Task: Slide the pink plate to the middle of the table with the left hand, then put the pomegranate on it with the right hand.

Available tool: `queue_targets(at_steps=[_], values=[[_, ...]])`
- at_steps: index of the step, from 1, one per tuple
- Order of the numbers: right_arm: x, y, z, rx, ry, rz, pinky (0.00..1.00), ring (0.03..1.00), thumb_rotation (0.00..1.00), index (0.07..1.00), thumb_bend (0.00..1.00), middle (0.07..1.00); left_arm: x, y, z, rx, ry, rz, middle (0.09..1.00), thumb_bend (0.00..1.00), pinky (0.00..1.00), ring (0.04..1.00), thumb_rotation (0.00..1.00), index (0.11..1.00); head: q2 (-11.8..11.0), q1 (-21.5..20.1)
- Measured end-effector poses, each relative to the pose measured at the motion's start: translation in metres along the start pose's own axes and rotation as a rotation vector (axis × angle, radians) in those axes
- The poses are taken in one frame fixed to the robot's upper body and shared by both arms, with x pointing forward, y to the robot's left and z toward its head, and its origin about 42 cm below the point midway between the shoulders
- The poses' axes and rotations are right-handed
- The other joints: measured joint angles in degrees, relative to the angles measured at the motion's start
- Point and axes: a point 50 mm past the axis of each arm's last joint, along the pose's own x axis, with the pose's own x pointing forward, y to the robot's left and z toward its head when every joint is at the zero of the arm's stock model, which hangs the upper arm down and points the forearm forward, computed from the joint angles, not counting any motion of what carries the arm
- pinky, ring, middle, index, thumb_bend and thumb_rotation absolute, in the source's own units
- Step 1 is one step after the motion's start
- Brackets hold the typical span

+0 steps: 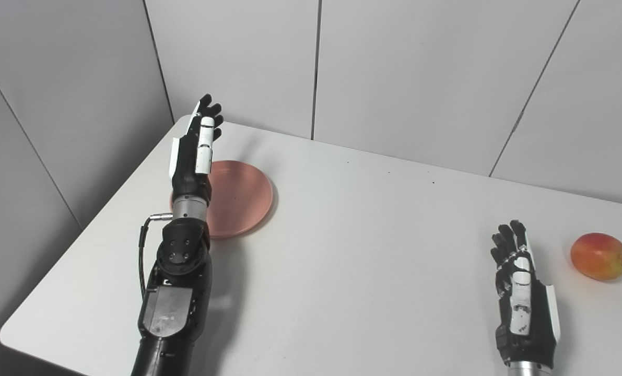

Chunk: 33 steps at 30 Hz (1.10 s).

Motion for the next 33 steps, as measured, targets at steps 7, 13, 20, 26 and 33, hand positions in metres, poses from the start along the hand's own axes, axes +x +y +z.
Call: queue_targets(at_steps=[7,13,20,26,33], values=[[0.0,0.0,0.0,-0.002,0.0,0.0,0.97,0.943,1.0,0.96,0.51,0.944,0.007,0.027,-0.005,0.078,0.011,0.0,0.841,0.51,0.81,0.838,1.0,0.83,-0.8,0.4],[0.0,-0.001,0.0,-0.003,0.001,-0.001,0.97,0.942,1.0,0.954,0.51,0.938,0.006,0.044,-0.013,0.1,0.045,-0.007,0.839,0.5,0.81,0.833,1.0,0.825,-1.1,0.6],[-0.001,-0.002,0.0,0.006,0.001,-0.005,0.97,0.944,1.0,0.958,0.5,0.942,0.002,0.057,-0.017,0.121,0.058,0.007,0.83,0.49,0.78,0.821,1.0,0.819,-1.2,0.9],[-0.001,-0.002,0.0,0.006,0.001,-0.004,0.98,0.948,1.0,0.961,0.5,0.943,0.003,0.068,-0.024,0.131,0.073,0.019,0.822,0.49,0.78,0.817,1.0,0.81,-1.3,1.1],[-0.001,-0.002,0.0,0.005,0.001,-0.004,0.99,0.949,1.0,0.96,0.49,0.942,0.001,0.074,-0.046,0.12,0.127,0.029,0.818,0.53,0.77,0.807,1.0,0.81,-1.4,1.0]])
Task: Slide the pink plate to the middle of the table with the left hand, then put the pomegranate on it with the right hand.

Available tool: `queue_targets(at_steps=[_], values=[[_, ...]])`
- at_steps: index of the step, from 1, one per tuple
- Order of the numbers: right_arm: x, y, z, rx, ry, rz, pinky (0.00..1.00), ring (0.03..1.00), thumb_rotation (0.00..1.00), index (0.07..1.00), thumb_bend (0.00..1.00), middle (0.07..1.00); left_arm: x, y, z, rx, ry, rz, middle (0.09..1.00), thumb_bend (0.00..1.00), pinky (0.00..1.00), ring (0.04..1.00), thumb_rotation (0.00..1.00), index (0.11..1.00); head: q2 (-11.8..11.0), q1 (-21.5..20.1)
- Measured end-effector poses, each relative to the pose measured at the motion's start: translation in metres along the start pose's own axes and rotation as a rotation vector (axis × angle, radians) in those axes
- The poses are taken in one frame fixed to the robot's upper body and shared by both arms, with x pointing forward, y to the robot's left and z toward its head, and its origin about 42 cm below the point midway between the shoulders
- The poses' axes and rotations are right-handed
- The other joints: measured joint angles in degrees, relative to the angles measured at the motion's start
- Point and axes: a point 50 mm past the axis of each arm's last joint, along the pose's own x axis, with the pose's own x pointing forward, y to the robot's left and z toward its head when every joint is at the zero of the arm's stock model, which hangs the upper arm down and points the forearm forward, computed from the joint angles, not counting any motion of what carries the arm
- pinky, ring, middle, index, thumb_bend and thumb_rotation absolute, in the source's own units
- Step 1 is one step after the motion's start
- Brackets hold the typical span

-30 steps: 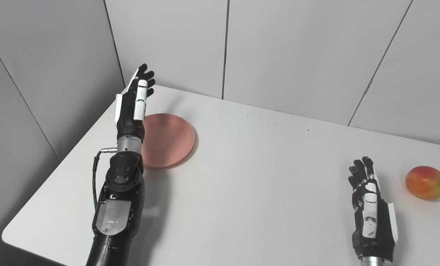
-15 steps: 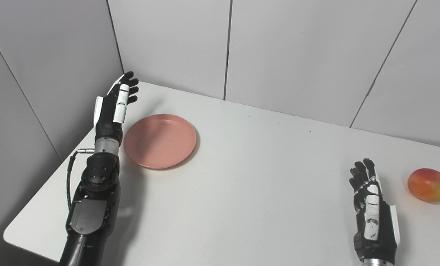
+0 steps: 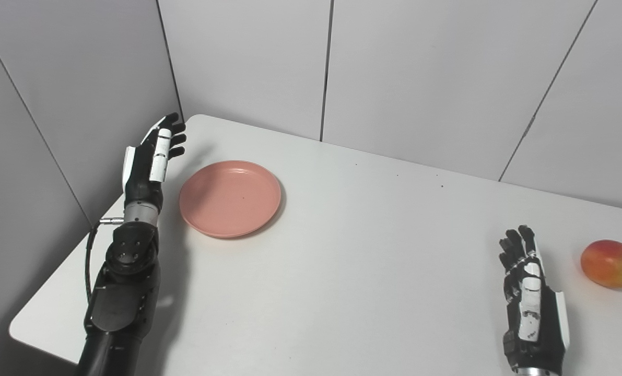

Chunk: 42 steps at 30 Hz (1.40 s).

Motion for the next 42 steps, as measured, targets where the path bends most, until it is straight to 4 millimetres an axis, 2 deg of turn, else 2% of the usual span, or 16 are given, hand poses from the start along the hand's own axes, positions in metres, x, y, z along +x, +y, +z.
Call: queue_targets(at_steps=[7,22,28,37,42], values=[[0.0,0.0,0.0,0.005,0.0,-0.001,0.97,0.942,1.0,0.955,0.48,0.936,-0.002,-0.001,-0.024,-0.004,0.049,-0.015,0.856,0.53,0.85,0.854,1.0,0.844,0.0,-0.1],[0.0,0.0,0.0,0.006,0.0,-0.002,0.97,0.943,1.0,0.955,0.48,0.938,-0.001,-0.02,-0.043,-0.08,0.058,-0.051,0.861,0.47,0.87,0.872,1.0,0.841,0.3,0.1],[0.0,0.0,0.0,0.001,0.0,-0.001,0.96,0.937,1.0,0.948,0.49,0.931,-0.001,-0.029,-0.042,-0.132,0.051,-0.08,0.881,0.46,0.89,0.882,1.0,0.866,0.5,0.2],[0.0,0.0,0.0,-0.006,0.0,0.0,0.96,0.934,1.0,0.951,0.48,0.929,-0.008,-0.054,-0.037,-0.174,0.054,-0.122,0.87,0.48,0.87,0.879,1.0,0.857,0.9,0.1],[0.0,0.0,0.0,-0.01,0.0,0.0,0.96,0.93,1.0,0.948,0.48,0.927,-0.007,-0.056,-0.034,-0.172,0.069,-0.136,0.873,0.48,0.86,0.877,1.0,0.857,0.9,0.1]])
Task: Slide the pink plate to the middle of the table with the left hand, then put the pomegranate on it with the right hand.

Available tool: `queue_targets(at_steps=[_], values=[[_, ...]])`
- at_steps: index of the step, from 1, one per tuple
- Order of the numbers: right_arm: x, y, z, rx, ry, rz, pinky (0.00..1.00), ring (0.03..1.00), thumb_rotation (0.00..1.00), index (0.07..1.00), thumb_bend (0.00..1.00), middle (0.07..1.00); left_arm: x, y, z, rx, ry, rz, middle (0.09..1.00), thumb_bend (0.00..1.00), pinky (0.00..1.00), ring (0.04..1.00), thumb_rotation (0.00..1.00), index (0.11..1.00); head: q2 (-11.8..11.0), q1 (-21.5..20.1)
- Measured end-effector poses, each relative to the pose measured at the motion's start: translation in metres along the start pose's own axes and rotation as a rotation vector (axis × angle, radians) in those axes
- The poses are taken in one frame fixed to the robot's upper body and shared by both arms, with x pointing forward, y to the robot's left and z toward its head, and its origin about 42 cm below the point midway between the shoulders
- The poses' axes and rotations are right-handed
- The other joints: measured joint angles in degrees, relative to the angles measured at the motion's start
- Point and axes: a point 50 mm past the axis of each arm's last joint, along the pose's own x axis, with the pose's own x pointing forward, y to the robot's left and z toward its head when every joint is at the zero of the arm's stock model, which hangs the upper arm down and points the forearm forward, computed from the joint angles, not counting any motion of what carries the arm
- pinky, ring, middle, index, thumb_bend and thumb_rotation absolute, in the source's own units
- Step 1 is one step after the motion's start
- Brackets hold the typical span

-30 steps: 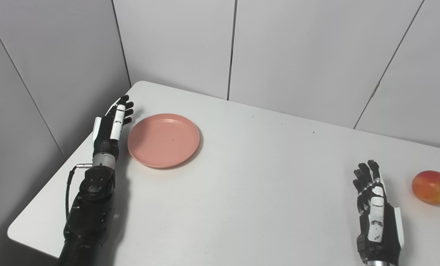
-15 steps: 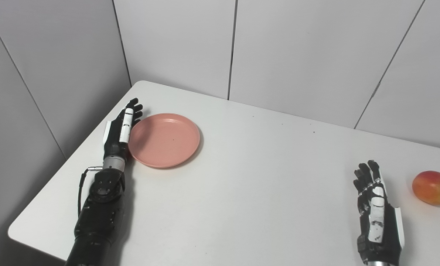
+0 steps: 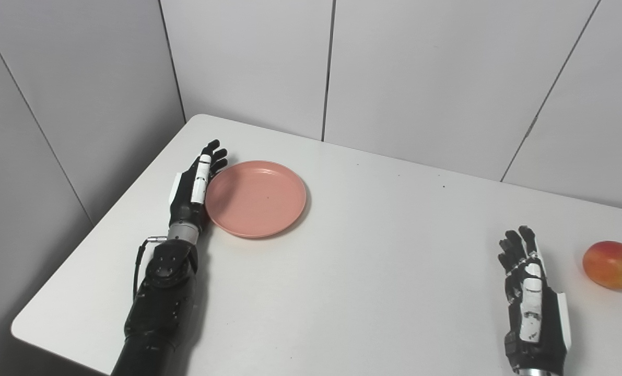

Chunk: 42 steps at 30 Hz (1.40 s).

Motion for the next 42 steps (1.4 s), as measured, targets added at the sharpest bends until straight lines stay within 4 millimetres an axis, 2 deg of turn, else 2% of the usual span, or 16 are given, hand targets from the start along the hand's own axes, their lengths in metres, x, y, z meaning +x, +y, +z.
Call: queue_targets(at_steps=[6,15,24,33,42], values=[[0.0,0.0,0.0,0.0,0.0,-0.001,0.95,0.929,1.0,0.946,0.5,0.927,-0.001,-0.008,0.005,-0.003,0.003,-0.024,0.843,0.5,0.84,0.853,1.0,0.829,0.2,-0.2],[0.0,0.0,0.0,0.0,0.0,-0.001,0.95,0.929,1.0,0.946,0.49,0.925,-0.006,-0.029,0.003,-0.079,0.034,-0.047,0.858,0.46,0.87,0.868,1.0,0.841,0.4,-0.4],[0.0,0.0,0.0,-0.005,0.0,0.0,0.95,0.925,1.0,0.942,0.48,0.923,-0.007,-0.041,0.005,-0.078,0.031,-0.094,0.86,0.49,0.88,0.875,1.0,0.845,0.6,-0.7],[0.0,0.0,0.0,-0.008,0.0,0.002,0.96,0.932,1.0,0.947,0.5,0.927,-0.011,-0.061,0.015,-0.076,0.035,-0.135,0.87,0.46,0.88,0.875,1.0,0.847,1.1,-1.4],[0.0,0.001,0.0,-0.006,-0.001,0.001,0.96,0.93,1.0,0.946,0.5,0.93,-0.014,-0.073,0.013,-0.031,0.052,-0.175,0.89,0.46,0.88,0.889,1.0,0.87,1.6,-2.4]])
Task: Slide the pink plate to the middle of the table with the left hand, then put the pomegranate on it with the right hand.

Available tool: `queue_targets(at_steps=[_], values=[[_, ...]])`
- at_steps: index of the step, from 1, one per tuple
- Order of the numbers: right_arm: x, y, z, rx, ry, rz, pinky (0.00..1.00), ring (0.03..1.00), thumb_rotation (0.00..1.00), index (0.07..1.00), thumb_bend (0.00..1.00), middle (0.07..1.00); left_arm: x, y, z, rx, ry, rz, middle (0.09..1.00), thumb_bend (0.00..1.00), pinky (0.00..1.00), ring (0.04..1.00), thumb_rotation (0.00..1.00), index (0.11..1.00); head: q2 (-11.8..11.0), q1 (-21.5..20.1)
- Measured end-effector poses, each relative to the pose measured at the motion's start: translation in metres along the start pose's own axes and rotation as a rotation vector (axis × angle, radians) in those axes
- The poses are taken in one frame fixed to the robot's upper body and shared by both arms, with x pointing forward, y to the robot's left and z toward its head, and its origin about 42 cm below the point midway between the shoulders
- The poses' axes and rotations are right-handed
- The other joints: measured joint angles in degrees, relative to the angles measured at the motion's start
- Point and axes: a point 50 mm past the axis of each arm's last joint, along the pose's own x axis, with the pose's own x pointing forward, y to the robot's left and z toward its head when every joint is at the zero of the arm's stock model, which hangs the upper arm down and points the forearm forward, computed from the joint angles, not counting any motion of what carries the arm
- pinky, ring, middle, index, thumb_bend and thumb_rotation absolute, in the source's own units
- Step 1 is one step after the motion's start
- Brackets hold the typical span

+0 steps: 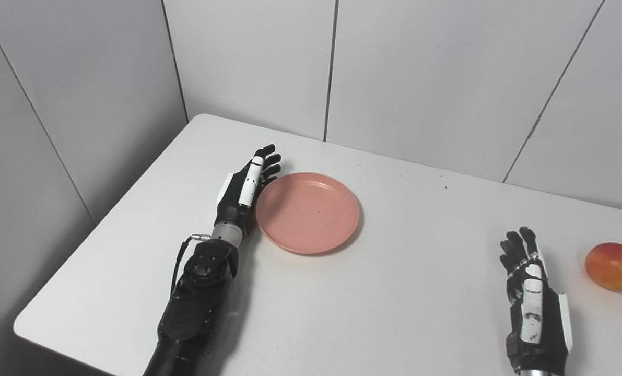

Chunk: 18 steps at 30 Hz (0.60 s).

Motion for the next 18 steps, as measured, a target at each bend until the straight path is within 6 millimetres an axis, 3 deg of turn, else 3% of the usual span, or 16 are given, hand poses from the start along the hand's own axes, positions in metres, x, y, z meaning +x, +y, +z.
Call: queue_targets(at_steps=[8,18], values=[[0.0,0.0,0.0,-0.007,0.0,0.0,0.95,0.919,0.97,0.938,0.49,0.918,-0.002,-0.018,-0.004,-0.016,0.025,-0.025,0.872,0.48,0.91,0.88,1.0,0.856,0.9,-1.1],[0.0,0.001,0.0,-0.022,0.0,-0.001,0.94,0.914,0.98,0.939,0.49,0.916,-0.002,-0.026,0.0,0.065,0.035,-0.055,0.887,0.47,0.9,0.895,1.0,0.866,1.8,-2.9]])
